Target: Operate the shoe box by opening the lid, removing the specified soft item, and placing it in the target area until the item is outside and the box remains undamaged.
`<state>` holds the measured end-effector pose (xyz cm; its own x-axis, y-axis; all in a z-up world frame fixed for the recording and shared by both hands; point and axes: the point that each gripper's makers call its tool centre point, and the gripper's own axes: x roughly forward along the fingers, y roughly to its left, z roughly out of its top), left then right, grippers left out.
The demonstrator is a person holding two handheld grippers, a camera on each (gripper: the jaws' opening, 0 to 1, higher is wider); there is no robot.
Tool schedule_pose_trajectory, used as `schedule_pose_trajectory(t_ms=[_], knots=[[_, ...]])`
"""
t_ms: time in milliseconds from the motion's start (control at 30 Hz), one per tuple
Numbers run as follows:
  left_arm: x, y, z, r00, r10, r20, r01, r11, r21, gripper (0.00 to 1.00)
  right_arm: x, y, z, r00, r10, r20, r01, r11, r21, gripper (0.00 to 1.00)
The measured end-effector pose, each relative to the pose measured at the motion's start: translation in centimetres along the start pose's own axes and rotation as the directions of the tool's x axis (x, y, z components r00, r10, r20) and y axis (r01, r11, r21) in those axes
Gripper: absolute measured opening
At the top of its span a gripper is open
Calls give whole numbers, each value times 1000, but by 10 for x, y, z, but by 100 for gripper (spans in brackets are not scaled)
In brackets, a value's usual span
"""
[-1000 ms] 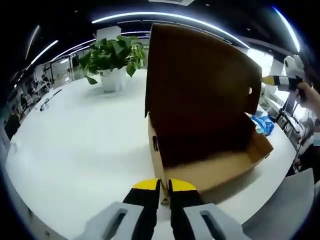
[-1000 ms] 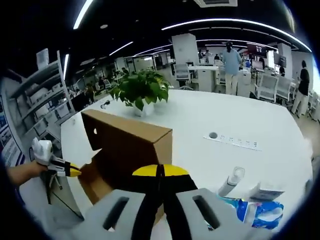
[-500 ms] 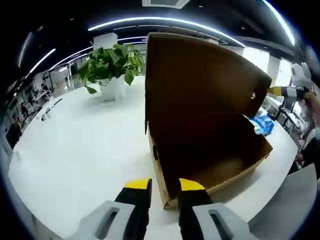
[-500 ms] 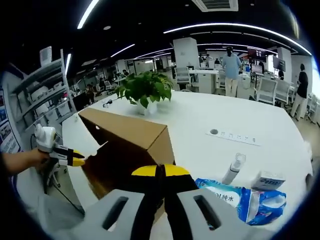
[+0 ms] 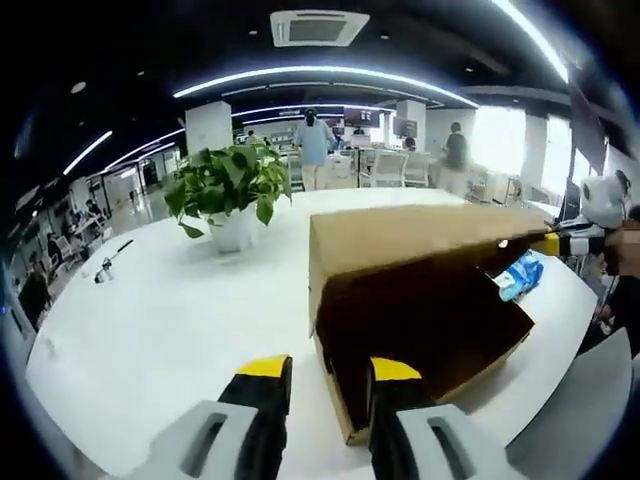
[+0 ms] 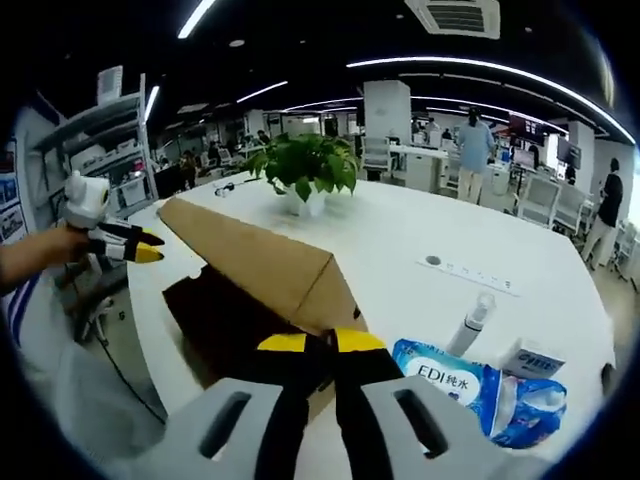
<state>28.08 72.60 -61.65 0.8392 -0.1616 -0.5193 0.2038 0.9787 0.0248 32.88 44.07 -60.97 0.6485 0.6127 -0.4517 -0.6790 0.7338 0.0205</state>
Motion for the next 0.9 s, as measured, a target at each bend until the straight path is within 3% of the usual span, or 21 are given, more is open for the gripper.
schedule_pose_trajectory(t_ms=[67,467,600,900], knots=[[0,-1,2,1000,-4,1,4,1000,17,31,0,3,-1,1000,8,9,-8,999,-45,10],[-1,-22,-3,997,-81,-10,81,989,123,32,0,13,-23,999,42,-28,-45,993,-106,17],[-1,-29,-4,994,-106,-3,106,988,113,35,0,15,-33,997,61,-47,-65,993,-101,19],[2,-33,-26,992,-120,-35,123,989,83,37,-1,30,-52,988,125,-86,-135,984,-120,26]])
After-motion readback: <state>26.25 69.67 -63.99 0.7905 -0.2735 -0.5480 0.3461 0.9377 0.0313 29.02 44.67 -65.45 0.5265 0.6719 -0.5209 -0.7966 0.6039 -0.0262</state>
